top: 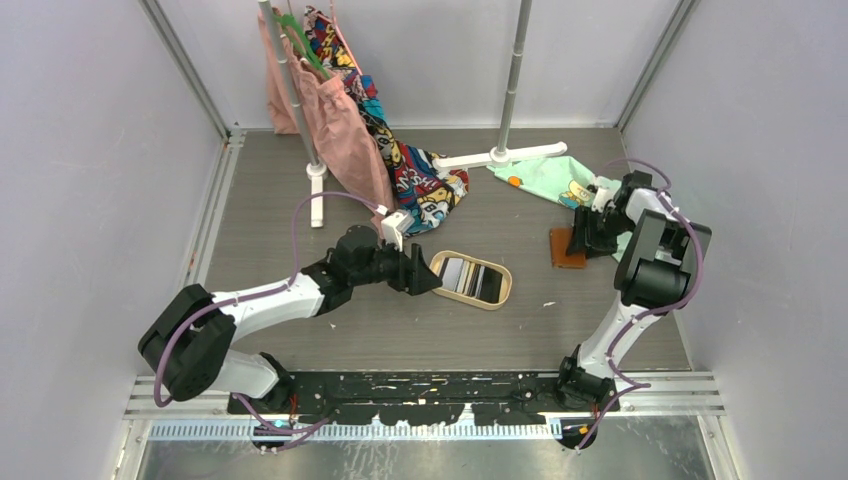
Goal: Put the credit cards into the card holder
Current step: Move the card holder to the center of the board, then move the storage box to the center of the board.
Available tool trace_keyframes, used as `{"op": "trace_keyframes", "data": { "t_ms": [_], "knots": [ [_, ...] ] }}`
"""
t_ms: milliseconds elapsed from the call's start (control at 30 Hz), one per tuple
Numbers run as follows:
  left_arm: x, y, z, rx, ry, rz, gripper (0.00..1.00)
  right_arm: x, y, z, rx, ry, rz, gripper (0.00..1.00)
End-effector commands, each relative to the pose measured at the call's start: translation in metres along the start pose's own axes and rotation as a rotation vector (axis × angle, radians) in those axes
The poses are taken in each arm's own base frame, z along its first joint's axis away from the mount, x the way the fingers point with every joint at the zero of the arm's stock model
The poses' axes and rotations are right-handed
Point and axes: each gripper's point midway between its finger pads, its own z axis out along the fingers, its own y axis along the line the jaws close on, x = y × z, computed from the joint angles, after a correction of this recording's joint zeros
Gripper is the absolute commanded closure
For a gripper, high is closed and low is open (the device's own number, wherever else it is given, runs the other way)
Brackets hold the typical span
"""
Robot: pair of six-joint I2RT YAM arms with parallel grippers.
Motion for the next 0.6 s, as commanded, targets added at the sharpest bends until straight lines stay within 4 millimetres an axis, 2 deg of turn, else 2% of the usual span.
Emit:
{"op": "trace_keyframes", "data": {
  "t_ms": [0,167,333,400,567],
  "knots": [
    [-0.012,-0.004,0.000,0.011,-0.044,0.084,0.34,0.004,0.023,0.000,-0.093,0.039,-0.075,0.47],
    [-0.008,0.008,0.001,-0.033,-0.017,0.156,0.34,0.013,0.057,0.004,-0.170,0.089,-0.177,0.54],
    [0.003,0.019,0.004,-0.055,0.024,0.208,0.34,0.028,0.092,0.007,-0.226,0.151,-0.302,0.56],
    [0.006,0.030,0.005,-0.099,0.036,0.219,0.34,0.034,0.105,0.006,-0.256,0.166,-0.344,0.56],
    [0.004,0.054,0.015,-0.210,0.051,0.214,0.34,0.042,0.124,0.004,-0.276,0.176,-0.415,0.55]
  ]
}}
